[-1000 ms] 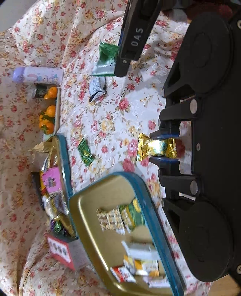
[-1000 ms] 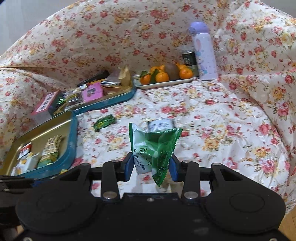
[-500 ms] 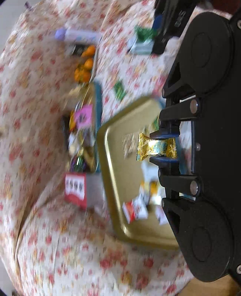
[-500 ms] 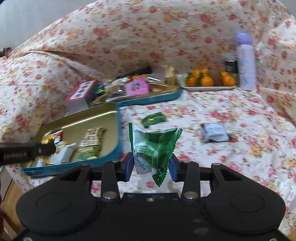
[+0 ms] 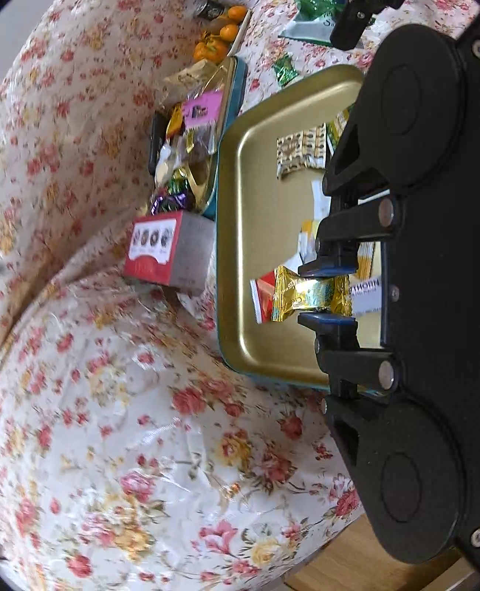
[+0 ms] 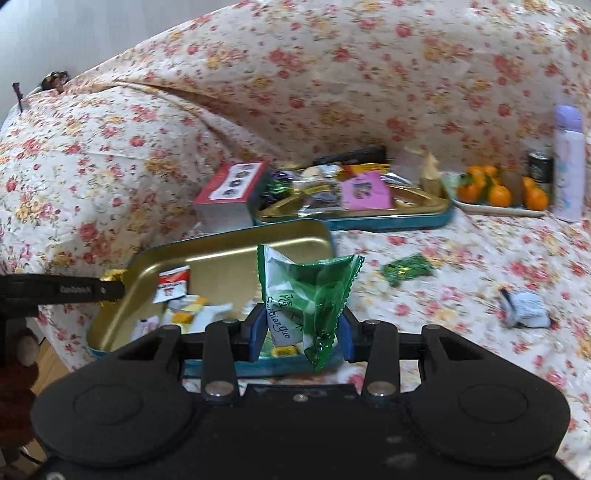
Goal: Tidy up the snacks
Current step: 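Open the left tool to drop the gold candy into the tray, then lower the Sabudge packet into the tray and open the right tool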
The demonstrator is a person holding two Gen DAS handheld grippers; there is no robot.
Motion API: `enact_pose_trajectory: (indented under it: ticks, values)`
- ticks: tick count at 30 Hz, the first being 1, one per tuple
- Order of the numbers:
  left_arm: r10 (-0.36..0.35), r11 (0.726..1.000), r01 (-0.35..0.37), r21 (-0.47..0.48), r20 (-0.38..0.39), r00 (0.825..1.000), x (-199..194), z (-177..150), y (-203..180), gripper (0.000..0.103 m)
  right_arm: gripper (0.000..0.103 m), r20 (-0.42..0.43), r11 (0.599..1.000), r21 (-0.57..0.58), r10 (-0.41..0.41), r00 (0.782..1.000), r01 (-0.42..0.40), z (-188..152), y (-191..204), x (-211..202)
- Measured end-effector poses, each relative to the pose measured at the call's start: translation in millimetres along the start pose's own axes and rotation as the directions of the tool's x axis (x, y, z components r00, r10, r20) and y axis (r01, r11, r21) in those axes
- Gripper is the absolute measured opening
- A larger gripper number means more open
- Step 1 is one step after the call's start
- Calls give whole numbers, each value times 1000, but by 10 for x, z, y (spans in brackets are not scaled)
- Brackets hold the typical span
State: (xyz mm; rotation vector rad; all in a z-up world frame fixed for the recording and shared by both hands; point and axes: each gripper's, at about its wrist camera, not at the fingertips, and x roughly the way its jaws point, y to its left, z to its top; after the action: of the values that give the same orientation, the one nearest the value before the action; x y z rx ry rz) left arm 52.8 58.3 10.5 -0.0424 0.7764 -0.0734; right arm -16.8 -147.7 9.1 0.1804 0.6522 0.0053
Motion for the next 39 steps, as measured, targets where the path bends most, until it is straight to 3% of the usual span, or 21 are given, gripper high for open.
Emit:
enact_pose_trajectory:
  ticks: [7,16,22,39]
  values:
    - [12,999,-14,-43,-33,999,104,-1,169,26,42,-21,999,-38,36,999,-37,39,309,207]
    - [25,999,-26,-22,-31,999,138,-21,130,28,42,-47,997,-69,41,998,-45,58,499,407]
    - [4,998,-5,-55,-34,999,126,7,200,34,42,-59,996,-84,34,998,-39,69,566,506]
    - [2,997,-6,-77,-58,998,114,15,207,34,43,-72,993,-117,18,997,-27,90,690,708]
